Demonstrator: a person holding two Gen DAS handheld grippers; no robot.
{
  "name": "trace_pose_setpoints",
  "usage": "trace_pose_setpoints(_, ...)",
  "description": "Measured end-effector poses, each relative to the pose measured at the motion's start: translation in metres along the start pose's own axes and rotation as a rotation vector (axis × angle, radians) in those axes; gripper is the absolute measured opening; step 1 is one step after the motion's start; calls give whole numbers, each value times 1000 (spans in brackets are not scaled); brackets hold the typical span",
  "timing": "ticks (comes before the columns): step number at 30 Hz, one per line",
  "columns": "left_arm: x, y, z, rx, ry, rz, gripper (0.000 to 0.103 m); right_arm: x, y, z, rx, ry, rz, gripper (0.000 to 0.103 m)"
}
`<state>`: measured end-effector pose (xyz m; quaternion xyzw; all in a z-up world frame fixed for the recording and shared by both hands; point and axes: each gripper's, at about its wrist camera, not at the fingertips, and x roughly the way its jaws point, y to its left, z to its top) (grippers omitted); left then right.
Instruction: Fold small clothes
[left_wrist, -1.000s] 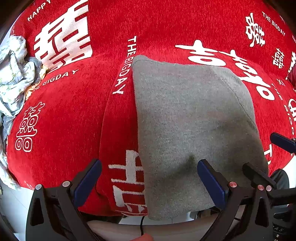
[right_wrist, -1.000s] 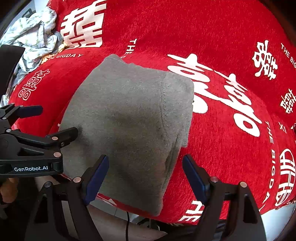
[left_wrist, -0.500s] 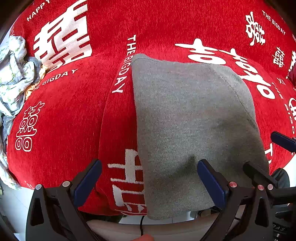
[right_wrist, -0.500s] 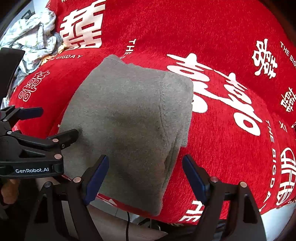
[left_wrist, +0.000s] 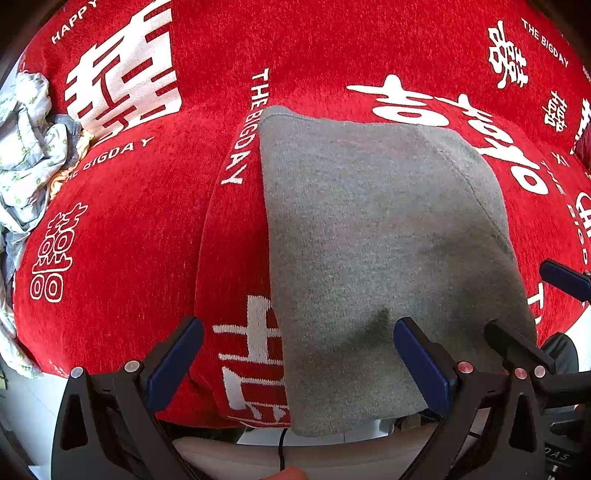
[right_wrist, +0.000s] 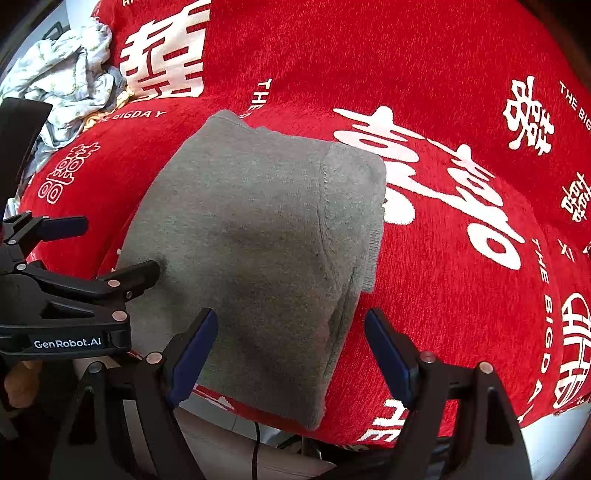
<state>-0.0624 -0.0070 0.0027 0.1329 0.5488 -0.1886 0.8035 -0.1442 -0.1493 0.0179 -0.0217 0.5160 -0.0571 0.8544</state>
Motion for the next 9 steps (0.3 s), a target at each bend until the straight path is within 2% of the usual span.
trace_pose_setpoints(9, -4, -3, 0, 8, -9, -8, 103, -1, -4, -2, 16, -8, 10, 84)
